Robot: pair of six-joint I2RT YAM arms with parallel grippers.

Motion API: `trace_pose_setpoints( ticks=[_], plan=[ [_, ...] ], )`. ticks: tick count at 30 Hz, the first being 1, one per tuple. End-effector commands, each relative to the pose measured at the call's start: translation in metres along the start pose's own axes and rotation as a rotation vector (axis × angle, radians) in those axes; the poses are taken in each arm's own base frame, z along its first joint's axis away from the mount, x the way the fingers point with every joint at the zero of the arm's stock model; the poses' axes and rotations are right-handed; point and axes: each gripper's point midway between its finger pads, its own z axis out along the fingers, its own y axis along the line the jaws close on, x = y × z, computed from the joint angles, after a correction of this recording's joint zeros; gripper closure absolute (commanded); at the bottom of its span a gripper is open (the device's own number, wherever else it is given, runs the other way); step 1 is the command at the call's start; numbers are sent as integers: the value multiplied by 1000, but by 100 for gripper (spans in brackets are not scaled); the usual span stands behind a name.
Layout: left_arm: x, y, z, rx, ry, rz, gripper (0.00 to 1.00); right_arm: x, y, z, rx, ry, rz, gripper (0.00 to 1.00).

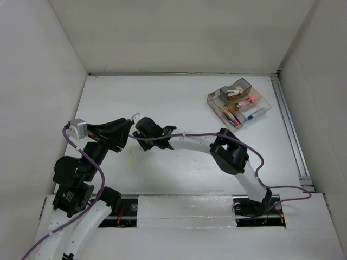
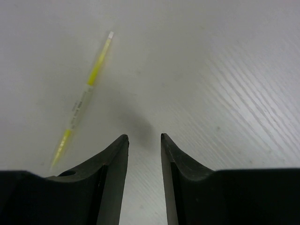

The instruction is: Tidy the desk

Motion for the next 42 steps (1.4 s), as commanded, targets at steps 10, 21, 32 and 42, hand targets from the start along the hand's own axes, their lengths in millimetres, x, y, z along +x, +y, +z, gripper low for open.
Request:
trace_pose_setpoints(
  ticks=[10, 21, 32, 42],
  plan=[
    [-11, -4, -2, 18, -46, 14, 68, -25, 103, 30, -163, -80, -101, 49],
    [-13, -6, -4, 23, -52, 15, 68, 39, 94, 77, 31, 35, -128, 100],
    [-12, -5, -4, 20, -49, 15, 68, 21, -16, 23, 215, -56, 54, 100],
    [-12, -5, -4, 20, -50, 15, 68, -10, -242, -133, 384, -313, 410, 100]
  ],
)
